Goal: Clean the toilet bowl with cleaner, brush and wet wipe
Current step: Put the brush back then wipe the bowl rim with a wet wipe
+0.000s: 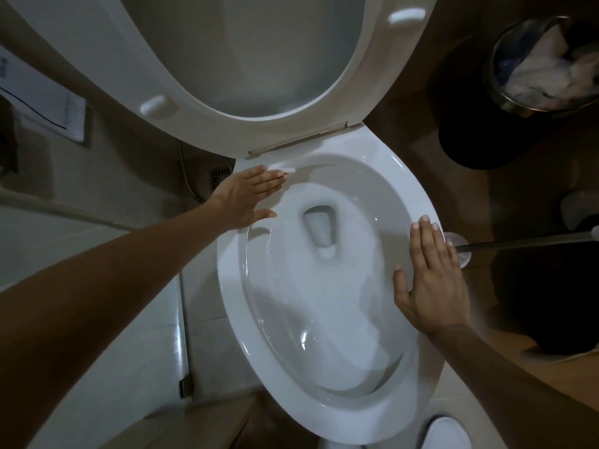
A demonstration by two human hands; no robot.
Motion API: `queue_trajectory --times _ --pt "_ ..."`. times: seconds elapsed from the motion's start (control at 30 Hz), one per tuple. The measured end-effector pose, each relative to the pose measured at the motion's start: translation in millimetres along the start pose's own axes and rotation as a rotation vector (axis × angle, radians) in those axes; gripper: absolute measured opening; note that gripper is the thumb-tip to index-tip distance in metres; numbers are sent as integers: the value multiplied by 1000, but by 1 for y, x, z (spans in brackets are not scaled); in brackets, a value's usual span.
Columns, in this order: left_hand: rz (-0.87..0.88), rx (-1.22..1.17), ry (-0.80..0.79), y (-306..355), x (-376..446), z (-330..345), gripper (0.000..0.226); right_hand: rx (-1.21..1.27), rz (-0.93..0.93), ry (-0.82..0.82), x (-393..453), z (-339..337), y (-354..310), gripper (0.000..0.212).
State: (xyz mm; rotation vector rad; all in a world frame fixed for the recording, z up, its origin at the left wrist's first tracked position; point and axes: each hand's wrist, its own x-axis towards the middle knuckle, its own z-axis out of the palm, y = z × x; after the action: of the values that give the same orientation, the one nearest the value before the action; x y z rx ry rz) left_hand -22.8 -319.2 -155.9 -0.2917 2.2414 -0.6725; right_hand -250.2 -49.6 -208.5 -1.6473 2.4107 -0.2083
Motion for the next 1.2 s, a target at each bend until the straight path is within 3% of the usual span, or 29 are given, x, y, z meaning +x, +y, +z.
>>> queue_trajectory --times 0.37,0.6,0.77,0.93,1.07,1.2 --pt "-5 38 72 -11 18 -20 66 6 -3 4 0 -1 -1 72" --pt "10 -200 -45 6 -42 8 67 0 -7 -2 0 -1 0 74" --pt "67 -349 -48 22 -72 19 99 1 -5 -3 0 -2 0 75" --pt "71 -189 -46 8 -56 11 67 -3 -6 6 0 0 1 75" --pt "20 -188 -67 10 -47 8 65 3 -11 19 0 0 0 74" --pt "-11 -333 -96 36 -66 17 71 9 -16 26 0 1 0 74"
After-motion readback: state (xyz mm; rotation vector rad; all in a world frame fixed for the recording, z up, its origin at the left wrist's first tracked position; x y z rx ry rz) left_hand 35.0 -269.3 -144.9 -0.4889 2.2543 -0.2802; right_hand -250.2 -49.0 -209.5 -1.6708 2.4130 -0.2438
